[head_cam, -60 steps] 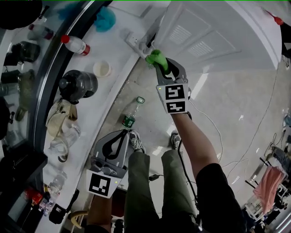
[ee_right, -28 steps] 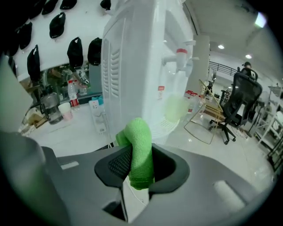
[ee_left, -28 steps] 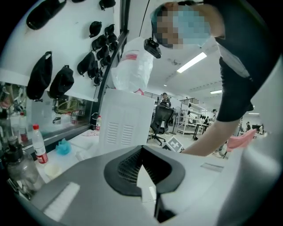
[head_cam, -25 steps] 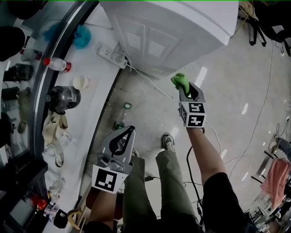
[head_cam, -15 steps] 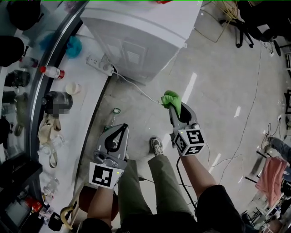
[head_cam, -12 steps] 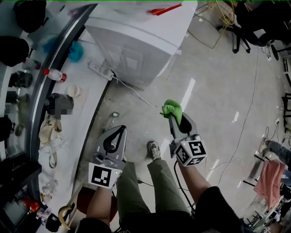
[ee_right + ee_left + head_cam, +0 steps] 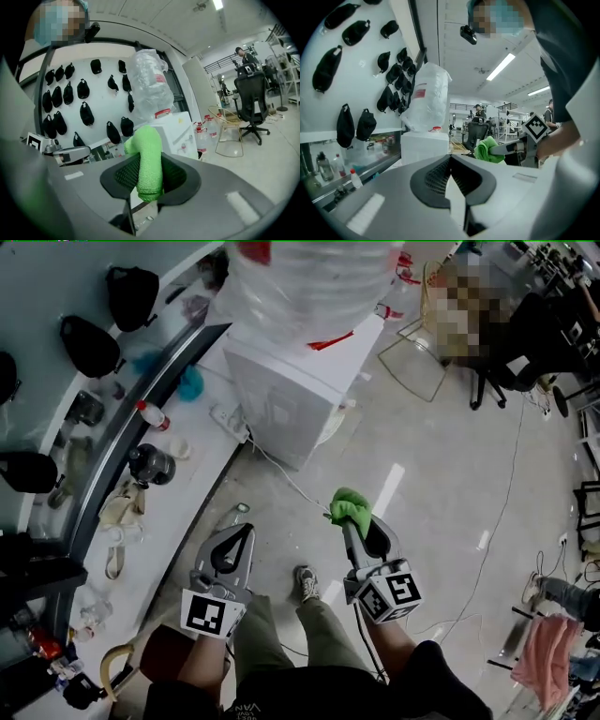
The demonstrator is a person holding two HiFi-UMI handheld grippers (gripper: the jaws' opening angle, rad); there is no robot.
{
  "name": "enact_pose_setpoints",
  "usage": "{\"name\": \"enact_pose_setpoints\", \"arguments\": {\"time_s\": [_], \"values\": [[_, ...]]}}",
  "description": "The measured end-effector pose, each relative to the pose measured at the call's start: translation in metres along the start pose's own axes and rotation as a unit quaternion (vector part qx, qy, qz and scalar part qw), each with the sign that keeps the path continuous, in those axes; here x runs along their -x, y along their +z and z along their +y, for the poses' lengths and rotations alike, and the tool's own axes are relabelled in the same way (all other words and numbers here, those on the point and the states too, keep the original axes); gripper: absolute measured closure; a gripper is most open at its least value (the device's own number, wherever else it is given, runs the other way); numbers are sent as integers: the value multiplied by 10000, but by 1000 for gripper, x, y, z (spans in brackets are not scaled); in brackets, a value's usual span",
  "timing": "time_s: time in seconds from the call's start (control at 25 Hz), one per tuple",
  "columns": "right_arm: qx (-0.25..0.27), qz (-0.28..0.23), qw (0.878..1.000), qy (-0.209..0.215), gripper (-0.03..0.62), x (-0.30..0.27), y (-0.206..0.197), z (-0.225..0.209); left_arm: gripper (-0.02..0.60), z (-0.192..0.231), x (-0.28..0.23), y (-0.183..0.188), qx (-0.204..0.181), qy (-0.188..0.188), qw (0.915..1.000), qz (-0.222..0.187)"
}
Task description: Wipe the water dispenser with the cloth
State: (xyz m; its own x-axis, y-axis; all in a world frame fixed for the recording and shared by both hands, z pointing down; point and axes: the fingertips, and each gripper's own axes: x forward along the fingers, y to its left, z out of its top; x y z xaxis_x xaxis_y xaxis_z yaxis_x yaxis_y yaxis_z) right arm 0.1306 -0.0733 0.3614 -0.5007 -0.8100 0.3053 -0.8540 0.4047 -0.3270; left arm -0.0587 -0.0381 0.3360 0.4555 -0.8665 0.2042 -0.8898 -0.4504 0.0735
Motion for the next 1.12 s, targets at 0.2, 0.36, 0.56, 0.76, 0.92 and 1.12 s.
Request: {"name": "enact_pose_setpoints", "arguments": {"time_s": [0.2,0.36,0.56,0.76,0.92,1.12], "values": [[77,-210,9992,334,482,25,41,26,580,-20,27,32,5,176,9997,-151],[34,-384,9980,500,482,45,64,39,580,-34,42,54,-139,270,9994,-192],[115,-440,9968,658,482,66,80,54,580,-50,58,81,-244,241,9992,-189],[198,-542,9941,923,482,72,98,67,580,-53,69,100,-355,348,9984,-271],[403,-568,9922,1035,482,72,109,72,580,-50,76,108,-491,480,9971,-342],[509,-614,9895,1208,482,72,120,78,580,-52,82,119,-532,610,9963,-305]]}}
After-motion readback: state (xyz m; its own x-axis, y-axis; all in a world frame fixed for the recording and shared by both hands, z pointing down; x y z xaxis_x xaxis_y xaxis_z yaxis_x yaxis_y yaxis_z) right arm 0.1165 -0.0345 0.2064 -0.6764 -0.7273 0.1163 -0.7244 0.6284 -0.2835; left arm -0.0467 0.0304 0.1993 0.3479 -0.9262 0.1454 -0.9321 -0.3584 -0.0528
